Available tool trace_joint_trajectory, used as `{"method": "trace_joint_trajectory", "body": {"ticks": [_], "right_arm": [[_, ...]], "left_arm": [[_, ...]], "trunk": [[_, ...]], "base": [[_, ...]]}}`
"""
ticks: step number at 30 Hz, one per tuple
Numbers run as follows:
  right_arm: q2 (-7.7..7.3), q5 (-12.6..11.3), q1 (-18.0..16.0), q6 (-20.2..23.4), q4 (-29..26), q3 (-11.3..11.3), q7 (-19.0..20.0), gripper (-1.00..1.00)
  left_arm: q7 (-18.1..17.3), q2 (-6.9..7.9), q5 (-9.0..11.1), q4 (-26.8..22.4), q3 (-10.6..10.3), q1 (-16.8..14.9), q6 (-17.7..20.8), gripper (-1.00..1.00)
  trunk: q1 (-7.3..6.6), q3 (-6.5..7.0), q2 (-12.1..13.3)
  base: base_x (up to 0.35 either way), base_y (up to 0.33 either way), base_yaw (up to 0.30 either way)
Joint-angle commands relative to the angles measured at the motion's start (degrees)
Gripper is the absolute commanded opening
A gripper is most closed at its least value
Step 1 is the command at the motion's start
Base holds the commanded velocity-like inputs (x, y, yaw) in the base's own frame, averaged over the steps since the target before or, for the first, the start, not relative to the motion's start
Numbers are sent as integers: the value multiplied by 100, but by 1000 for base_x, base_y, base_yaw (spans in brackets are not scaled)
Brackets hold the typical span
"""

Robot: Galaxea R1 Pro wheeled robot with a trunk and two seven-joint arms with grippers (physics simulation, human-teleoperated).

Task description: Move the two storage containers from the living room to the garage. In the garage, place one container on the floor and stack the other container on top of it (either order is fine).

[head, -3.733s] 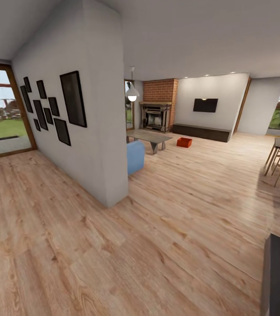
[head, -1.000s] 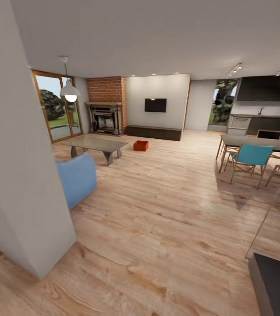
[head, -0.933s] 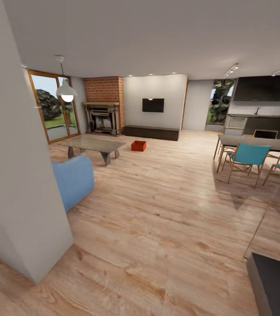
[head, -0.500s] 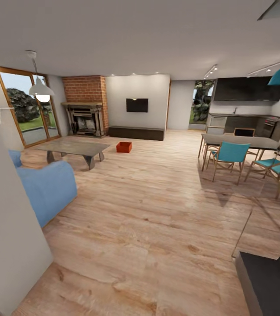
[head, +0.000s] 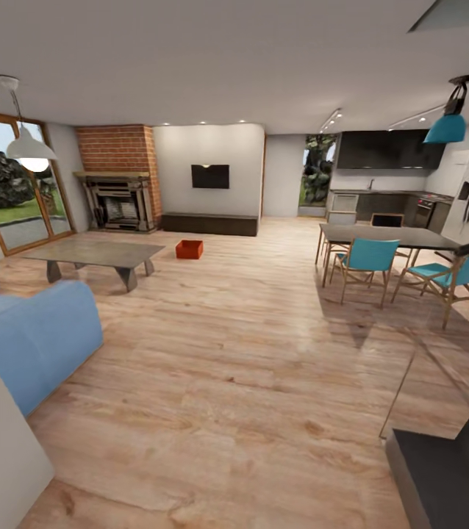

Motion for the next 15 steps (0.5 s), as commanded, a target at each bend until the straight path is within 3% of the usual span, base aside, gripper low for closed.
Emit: {"method": "trace_joint_trajectory", "body": {"ticks": [1,15], "right_arm": [[2,-47,-3,-11,-1,48,-21,100],[2,-47,-3,-6,-1,48,-21,100]], "left_arm": [[-26,2,50,0,0,-4,6,100],[-26,9,50,0,0,-4,8,100]], "trunk": [[4,-8,-5],[4,-8,-5]], "base": [[322,0,-4],[322,0,0]]}}
